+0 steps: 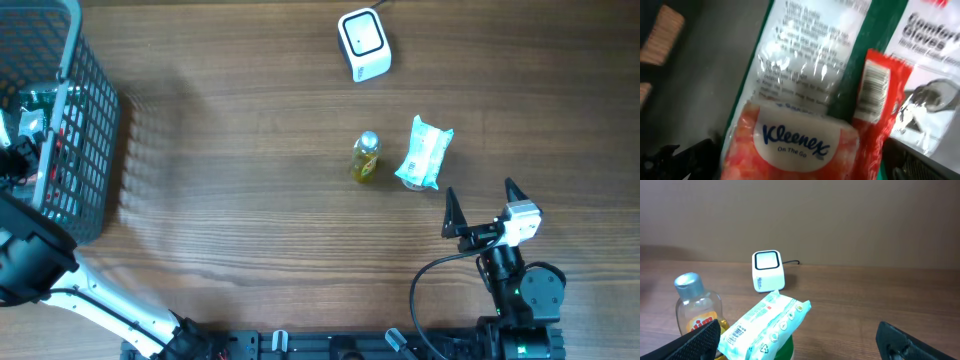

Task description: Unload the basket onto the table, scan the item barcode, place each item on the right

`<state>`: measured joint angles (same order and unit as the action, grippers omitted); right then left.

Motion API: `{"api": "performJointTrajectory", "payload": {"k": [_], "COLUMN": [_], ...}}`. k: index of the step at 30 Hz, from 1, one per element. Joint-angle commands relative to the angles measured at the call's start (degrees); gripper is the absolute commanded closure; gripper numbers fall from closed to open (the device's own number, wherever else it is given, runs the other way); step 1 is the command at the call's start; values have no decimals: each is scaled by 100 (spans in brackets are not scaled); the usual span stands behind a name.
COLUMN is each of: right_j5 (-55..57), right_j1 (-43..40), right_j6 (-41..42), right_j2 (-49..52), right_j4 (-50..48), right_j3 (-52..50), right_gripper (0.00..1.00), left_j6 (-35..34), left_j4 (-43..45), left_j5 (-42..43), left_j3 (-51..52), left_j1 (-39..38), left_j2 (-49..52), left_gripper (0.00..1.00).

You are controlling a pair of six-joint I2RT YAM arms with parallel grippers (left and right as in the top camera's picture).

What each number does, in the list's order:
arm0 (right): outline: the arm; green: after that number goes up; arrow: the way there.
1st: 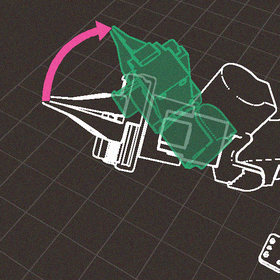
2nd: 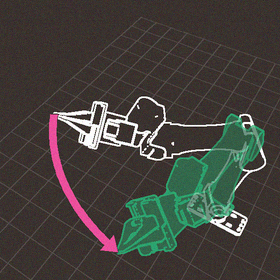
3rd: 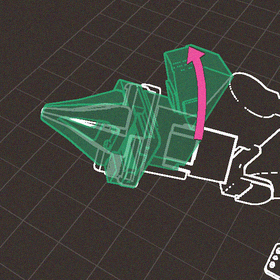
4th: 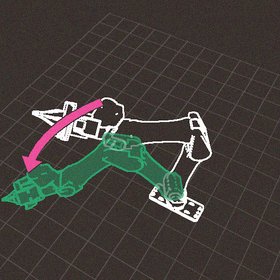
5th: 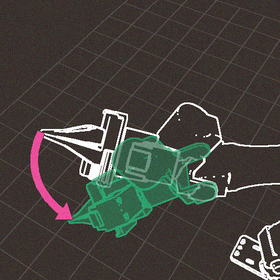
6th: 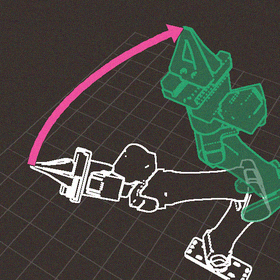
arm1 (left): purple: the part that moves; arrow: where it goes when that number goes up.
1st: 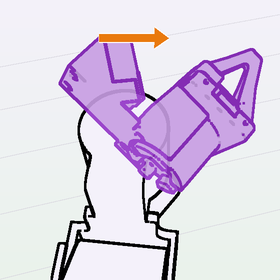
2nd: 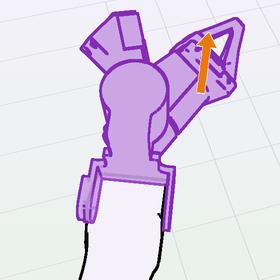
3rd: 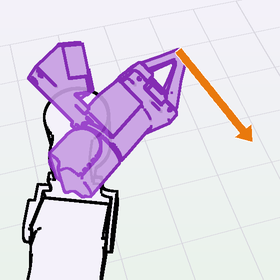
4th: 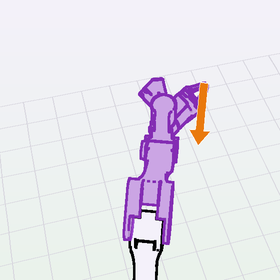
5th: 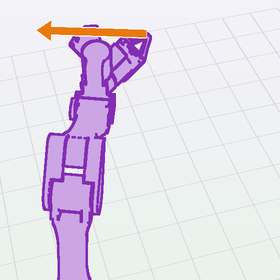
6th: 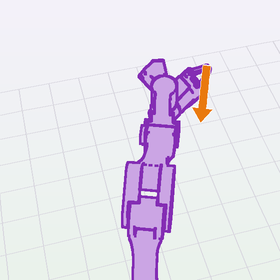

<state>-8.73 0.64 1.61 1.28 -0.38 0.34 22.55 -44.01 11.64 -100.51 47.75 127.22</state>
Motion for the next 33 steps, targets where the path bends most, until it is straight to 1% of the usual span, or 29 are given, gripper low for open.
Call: {"api": "performJointTrajectory", "payload": {"k": [1,2,4,6,9,11,17,21,27,33], "right_j5": [28,28,28,28,28,28,28,28,28,28], "right_j1": [-13,-13,-13,-13,-13,-13,-13,-13,-13,-13], "right_j6": [-9,-9,-9,-9,-9,-9,-9,-9,-7,-9], "right_j2": [-31,-31,-31,-31,-31,-31,-31,-31,-31,-31], "right_j4": [-20,-20,-20,-20,-20,-20,-20,-20,-20,-20], "right_j3": [-4,-4,-4,-4,-4,-4,-4,-4,-4,-4], "right_gripper": [0,0,0,0,0,0,0,0,0,0], "left_j6": [313,544,728,737,1185,1305,1325,1779,1779,1773], "left_j4": [48,-44,-192,-188,-190,-201,-295,-411,149,1449], "left_j5": [201,201,201,199,201,201,236,570,463,195], "left_j3": [-66,-63,-48,9,201,227,232,367,1073,2293], "left_j1": [-2,-2,0,0,0,0,0,-2,24,26], "left_j2": [-389,-354,-229,-133,-87,-87,-87,-85,-83,-76], "left_gripper": [0,0,0,0,0,0,0,0,0,0]}}
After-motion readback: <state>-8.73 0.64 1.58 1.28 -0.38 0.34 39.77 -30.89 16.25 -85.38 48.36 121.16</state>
